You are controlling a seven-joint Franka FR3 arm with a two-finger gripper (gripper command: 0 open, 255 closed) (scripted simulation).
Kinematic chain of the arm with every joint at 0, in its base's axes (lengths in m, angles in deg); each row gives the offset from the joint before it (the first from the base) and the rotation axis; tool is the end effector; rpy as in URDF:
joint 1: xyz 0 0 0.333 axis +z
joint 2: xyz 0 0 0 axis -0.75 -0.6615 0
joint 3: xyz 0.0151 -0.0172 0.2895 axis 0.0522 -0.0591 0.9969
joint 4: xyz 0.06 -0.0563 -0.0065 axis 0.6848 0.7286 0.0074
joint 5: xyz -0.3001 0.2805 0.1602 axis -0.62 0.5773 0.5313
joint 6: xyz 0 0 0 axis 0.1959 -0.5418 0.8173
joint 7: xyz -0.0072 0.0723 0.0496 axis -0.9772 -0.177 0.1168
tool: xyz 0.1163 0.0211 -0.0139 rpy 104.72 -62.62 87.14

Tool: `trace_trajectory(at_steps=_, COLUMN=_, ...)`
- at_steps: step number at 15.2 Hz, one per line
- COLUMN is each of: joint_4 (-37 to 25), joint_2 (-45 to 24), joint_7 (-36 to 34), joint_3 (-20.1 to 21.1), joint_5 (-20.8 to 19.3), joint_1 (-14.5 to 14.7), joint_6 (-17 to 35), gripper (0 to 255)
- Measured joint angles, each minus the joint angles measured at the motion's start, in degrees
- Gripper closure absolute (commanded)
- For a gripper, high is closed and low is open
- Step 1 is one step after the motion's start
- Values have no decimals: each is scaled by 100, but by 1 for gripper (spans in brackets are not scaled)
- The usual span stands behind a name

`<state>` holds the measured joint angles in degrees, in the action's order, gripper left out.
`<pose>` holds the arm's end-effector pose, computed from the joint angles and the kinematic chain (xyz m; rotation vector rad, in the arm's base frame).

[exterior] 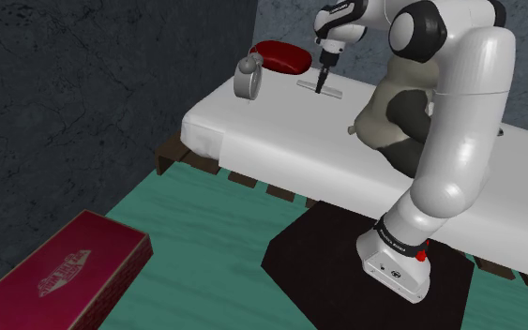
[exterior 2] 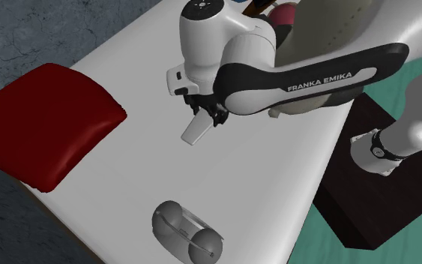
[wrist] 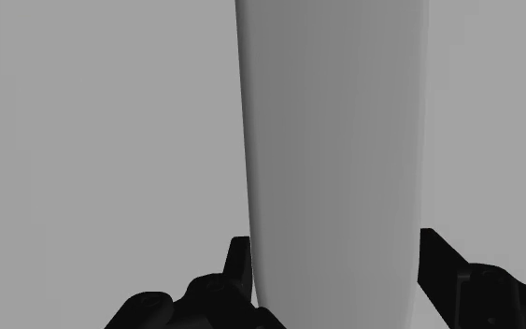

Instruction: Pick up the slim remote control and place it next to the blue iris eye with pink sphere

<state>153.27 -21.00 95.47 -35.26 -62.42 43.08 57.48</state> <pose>0.6040 -0.3656 0.3520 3.0341 0.7770 -0.0086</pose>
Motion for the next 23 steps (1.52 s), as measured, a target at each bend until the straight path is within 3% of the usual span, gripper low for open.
trace_trajectory(at_steps=23, joint_4=-1622, joint_2=136, joint_7=-125, joint_3=-92, joint_5=-126, joint_1=-152, joint_6=-1720, gripper=255)
